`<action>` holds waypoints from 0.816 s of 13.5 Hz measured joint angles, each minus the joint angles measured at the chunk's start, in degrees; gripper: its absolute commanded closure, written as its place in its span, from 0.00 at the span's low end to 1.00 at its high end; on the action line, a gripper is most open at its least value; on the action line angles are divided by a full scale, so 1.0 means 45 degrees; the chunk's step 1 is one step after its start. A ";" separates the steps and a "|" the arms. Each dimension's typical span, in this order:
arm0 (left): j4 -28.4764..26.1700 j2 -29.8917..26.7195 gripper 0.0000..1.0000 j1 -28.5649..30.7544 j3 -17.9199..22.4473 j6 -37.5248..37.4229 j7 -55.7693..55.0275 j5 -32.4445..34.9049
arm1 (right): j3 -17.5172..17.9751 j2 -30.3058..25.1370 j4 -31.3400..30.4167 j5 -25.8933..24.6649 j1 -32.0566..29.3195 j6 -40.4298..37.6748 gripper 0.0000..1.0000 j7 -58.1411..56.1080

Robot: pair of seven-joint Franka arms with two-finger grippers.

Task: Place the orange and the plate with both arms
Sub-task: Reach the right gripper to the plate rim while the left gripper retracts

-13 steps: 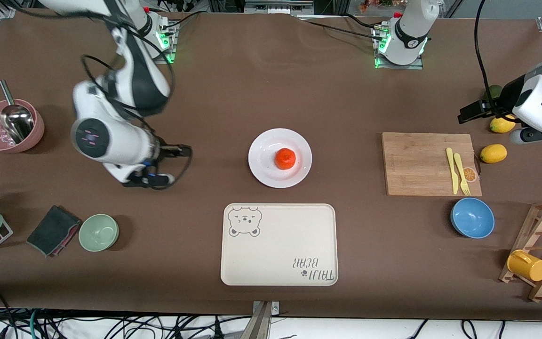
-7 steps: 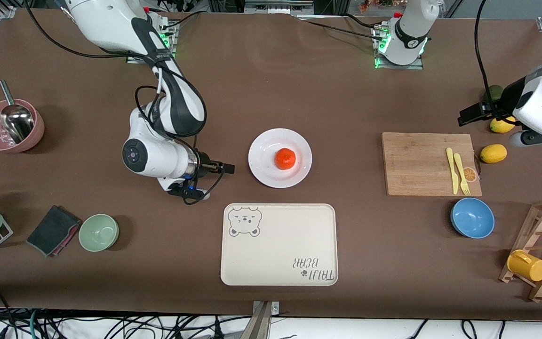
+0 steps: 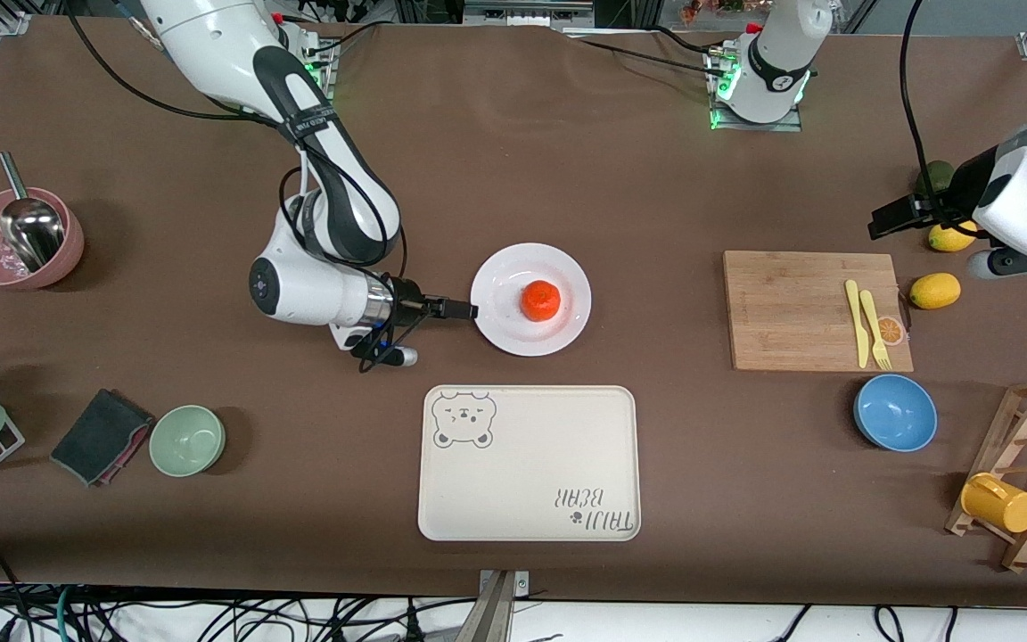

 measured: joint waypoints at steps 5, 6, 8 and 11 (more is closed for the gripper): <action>0.0004 0.0001 0.00 0.0002 0.0001 -0.0008 0.0000 0.0000 | 0.0049 -0.0940 -0.2570 0.3831 0.0012 0.0546 0.00 -0.4708; 0.0004 0.0001 0.00 0.0003 0.0001 -0.0010 0.0000 0.0000 | 0.0050 -0.1005 -0.2786 0.4329 0.0014 0.0589 0.00 -0.5304; 0.0004 0.0001 0.00 0.0007 0.0003 -0.0011 0.0000 0.0000 | 0.0052 -0.0989 -0.2941 0.5066 0.0017 0.0600 0.00 -0.6285; 0.0004 0.0002 0.00 0.0009 0.0007 -0.0012 0.0000 0.0000 | 0.0112 -0.0766 -0.2975 0.6073 0.0112 0.0603 0.00 -0.7298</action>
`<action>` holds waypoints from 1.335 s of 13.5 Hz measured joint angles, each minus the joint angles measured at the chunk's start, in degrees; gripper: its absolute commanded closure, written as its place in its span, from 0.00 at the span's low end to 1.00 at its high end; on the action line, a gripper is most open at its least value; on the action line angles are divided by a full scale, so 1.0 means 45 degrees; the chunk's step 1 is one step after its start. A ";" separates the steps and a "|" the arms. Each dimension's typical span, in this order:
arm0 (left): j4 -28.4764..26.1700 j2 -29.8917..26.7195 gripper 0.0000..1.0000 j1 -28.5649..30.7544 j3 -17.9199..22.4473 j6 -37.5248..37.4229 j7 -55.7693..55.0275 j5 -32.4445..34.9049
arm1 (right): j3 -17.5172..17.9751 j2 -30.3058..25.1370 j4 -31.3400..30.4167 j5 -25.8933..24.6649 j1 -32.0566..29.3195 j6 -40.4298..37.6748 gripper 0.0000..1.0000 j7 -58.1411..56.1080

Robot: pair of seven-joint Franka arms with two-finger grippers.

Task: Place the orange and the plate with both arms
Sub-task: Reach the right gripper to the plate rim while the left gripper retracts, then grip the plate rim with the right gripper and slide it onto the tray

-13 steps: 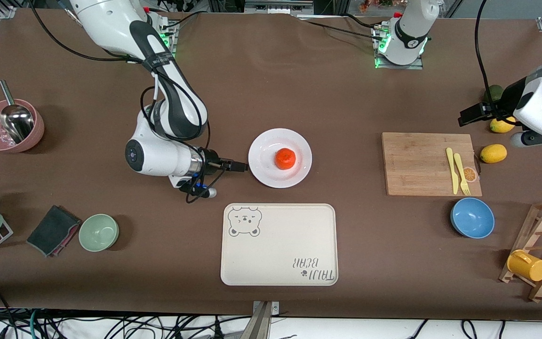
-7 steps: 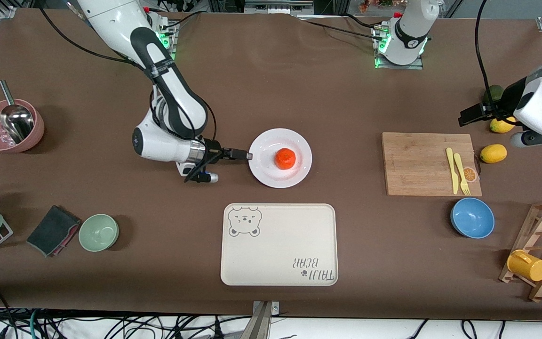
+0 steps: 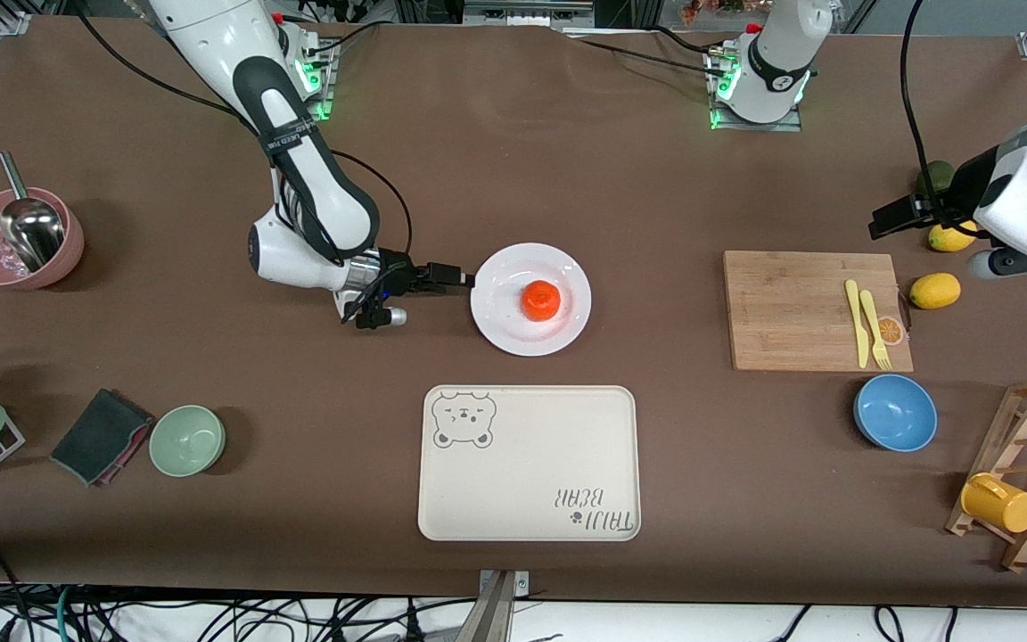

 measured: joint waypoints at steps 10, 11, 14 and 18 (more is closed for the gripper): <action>0.0001 0.0001 0.00 0.0009 0.0021 -0.0001 0.0000 0.0000 | 0.0035 0.1138 0.0925 0.0936 0.0823 0.1118 0.17 -0.0324; 0.0001 0.0002 0.00 0.0009 0.0024 -0.0001 0.0000 0.0000 | 0.0035 0.1192 0.1051 0.0948 0.0882 0.1165 0.25 -0.0323; 0.0001 0.0002 0.00 0.0009 0.0039 -0.0001 0.0000 0.0000 | 0.0034 0.1224 0.1206 0.0955 0.0948 0.1208 0.51 -0.0324; 0.0001 0.0002 0.00 0.0009 0.0040 -0.0001 0.0000 0.0000 | 0.0019 0.1256 0.1209 0.0953 0.0944 0.1227 0.93 -0.0899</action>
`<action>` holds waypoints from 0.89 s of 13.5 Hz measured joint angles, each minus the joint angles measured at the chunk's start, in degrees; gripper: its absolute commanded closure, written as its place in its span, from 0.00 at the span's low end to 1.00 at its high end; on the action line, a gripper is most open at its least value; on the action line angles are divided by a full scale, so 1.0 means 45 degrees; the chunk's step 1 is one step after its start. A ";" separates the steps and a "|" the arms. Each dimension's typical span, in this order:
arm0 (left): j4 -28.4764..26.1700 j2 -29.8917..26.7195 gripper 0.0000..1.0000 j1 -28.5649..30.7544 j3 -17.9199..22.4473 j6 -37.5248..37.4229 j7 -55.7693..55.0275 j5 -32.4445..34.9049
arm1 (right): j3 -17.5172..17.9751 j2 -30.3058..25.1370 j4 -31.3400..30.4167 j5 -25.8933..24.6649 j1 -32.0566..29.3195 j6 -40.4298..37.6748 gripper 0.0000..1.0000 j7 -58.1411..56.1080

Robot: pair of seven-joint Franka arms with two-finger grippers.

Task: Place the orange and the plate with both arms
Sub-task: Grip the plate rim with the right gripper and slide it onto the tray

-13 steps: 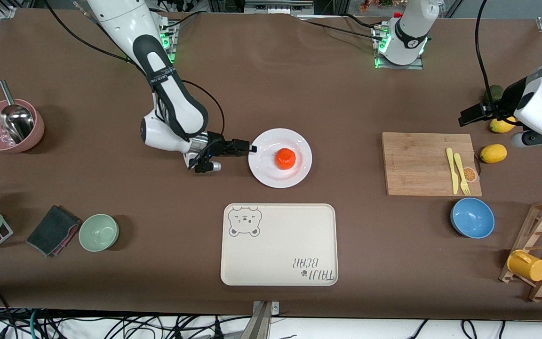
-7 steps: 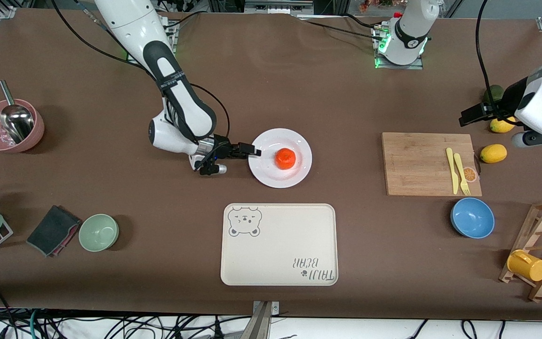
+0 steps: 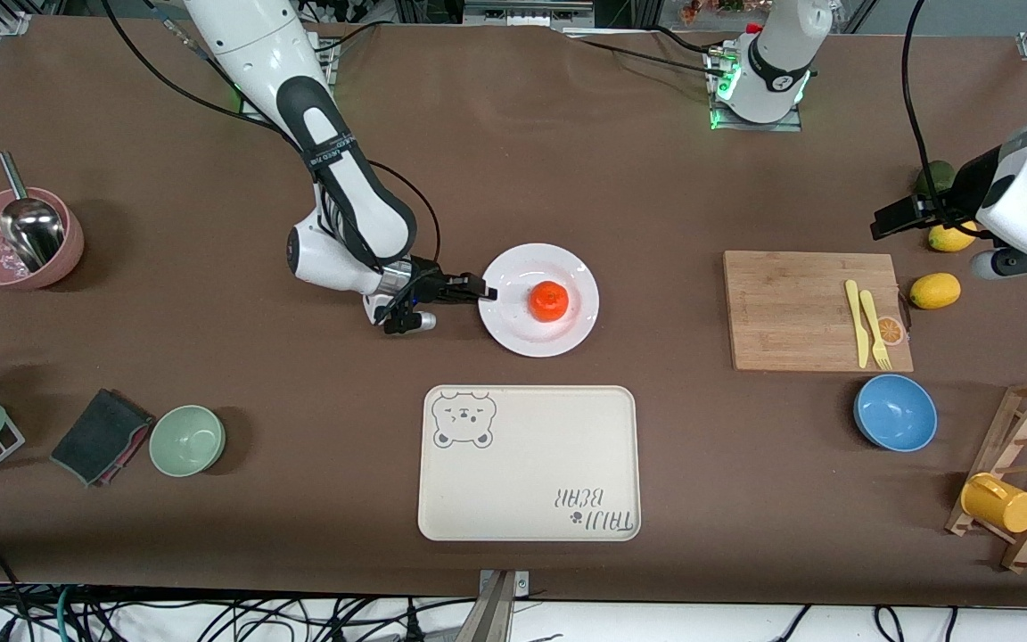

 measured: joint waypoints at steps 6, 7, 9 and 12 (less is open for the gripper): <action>0.0001 0.0000 0.00 0.0000 0.0000 0.0000 0.0000 0.0000 | -0.0032 0.0123 0.0089 0.0013 -0.0016 -0.0035 1.00 -0.0810; 0.0001 0.0000 0.00 0.0000 0.0000 0.0000 0.0000 0.0000 | -0.0032 0.0129 0.0090 0.0028 -0.0017 -0.0034 1.00 -0.0921; 0.0001 0.0000 0.00 0.0000 0.0000 0.0000 0.0000 0.0000 | -0.0033 0.0140 0.0089 0.0143 -0.0031 -0.0033 1.00 -0.1195; 0.0001 0.0001 0.00 0.0000 0.0000 0.0000 0.0000 0.0000 | -0.0061 0.0143 0.0112 0.1116 -0.0204 -0.0027 1.00 -0.1854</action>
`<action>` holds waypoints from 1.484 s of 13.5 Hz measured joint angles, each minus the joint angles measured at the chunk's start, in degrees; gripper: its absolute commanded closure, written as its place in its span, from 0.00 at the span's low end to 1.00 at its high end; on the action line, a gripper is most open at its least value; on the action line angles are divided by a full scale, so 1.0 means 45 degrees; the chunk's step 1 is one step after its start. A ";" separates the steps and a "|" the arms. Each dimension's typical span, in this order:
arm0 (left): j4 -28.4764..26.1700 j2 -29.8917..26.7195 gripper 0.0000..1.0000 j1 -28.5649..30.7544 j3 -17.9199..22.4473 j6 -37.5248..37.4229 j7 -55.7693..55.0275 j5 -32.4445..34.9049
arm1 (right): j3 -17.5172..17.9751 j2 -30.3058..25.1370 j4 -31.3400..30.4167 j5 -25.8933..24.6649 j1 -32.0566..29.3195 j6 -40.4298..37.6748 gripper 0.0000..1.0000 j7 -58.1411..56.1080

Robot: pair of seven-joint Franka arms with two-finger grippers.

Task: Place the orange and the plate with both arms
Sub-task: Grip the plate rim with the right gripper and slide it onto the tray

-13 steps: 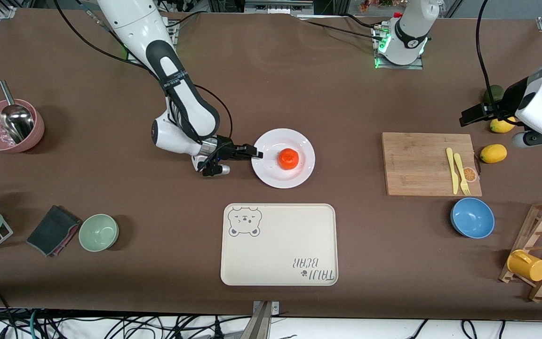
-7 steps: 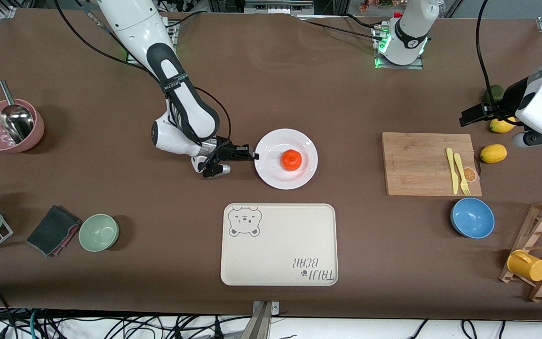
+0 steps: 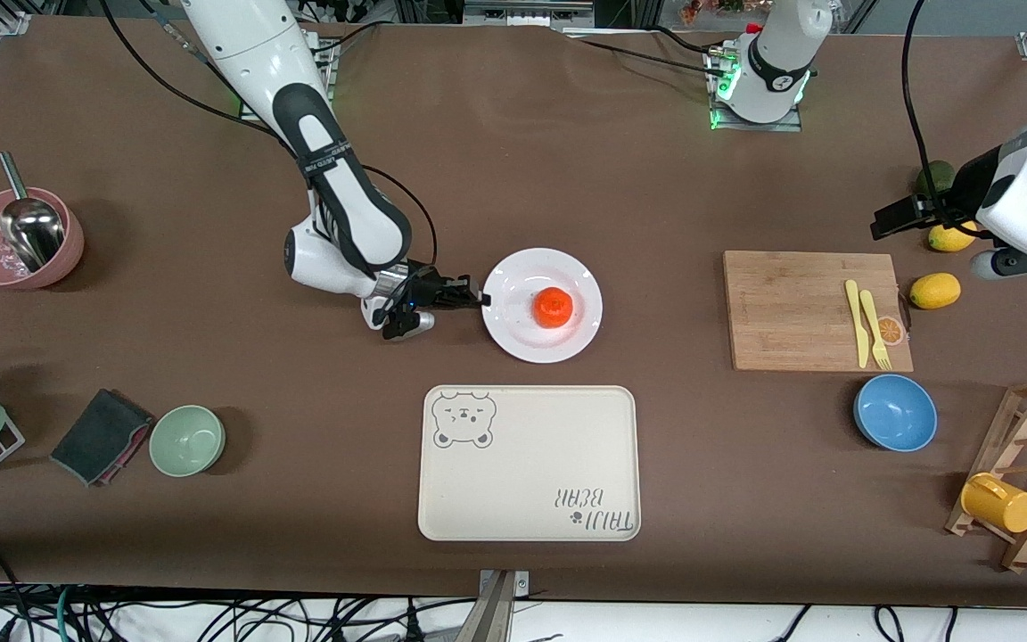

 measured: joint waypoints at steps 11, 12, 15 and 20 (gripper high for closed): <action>0.0007 0.0002 0.00 0.0000 0.0001 0.0000 0.0000 0.0000 | -0.0053 0.0570 0.2163 0.3078 -0.0858 -0.0383 1.00 0.0035; 0.0008 0.0002 0.00 0.0000 0.0001 0.0000 0.0000 0.0000 | -0.0069 0.0914 0.2811 0.3067 -0.0893 -0.0087 1.00 0.0429; 0.0014 0.0005 0.00 0.0000 0.0001 0.0000 0.0000 0.0000 | -0.0082 0.2324 0.4876 0.2465 -0.0905 0.1181 1.00 0.1726; 0.0017 0.0005 0.00 0.0000 0.0002 0.0000 0.0000 0.0000 | -0.0084 0.4882 0.8021 0.2144 -0.0882 0.1902 1.00 0.2825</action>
